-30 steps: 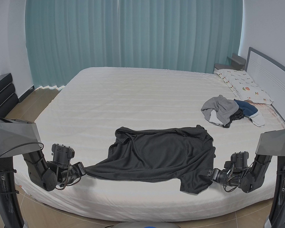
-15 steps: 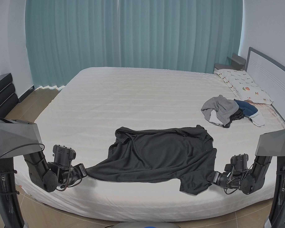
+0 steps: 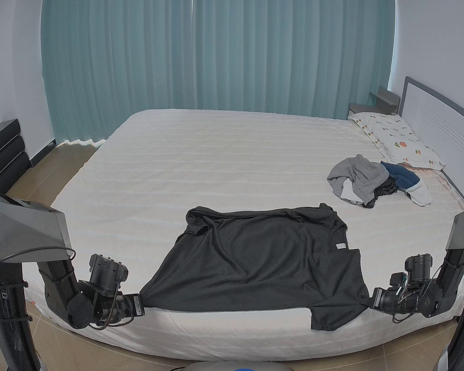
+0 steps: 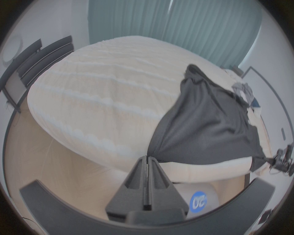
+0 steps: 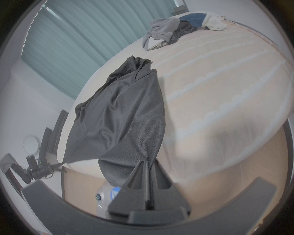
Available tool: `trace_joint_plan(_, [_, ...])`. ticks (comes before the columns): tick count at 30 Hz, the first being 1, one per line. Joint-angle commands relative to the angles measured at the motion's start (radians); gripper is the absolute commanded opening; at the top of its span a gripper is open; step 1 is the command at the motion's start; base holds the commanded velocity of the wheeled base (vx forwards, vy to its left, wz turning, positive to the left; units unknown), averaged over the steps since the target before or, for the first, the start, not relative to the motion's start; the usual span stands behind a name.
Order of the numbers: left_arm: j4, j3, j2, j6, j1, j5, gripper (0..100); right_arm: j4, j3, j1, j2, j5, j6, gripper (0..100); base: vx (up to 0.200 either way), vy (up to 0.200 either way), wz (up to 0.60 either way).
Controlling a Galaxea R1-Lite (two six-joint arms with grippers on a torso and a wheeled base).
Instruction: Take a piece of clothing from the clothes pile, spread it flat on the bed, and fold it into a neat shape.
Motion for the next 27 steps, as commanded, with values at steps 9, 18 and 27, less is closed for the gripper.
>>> trace_joint_plan(9, [0.194,0.02,-0.084,0.011,-0.115,-0.001,0,0.129,0.04,-0.112,-0.085,-0.001,-0.115,0,0.0,0.0,0.0])
trace_joint_plan(18, [0.188,-0.011,-0.084,-0.012,-0.104,-0.019,0,0.129,0.031,-0.06,-0.038,-0.024,-0.134,100,0.0,0.0,0.0])
trace_joint_plan(27, [0.128,-0.054,-0.088,-0.107,-0.101,-0.065,0,0.122,-0.033,-0.031,-0.088,-0.012,-0.008,100,0.0,0.0,0.0])
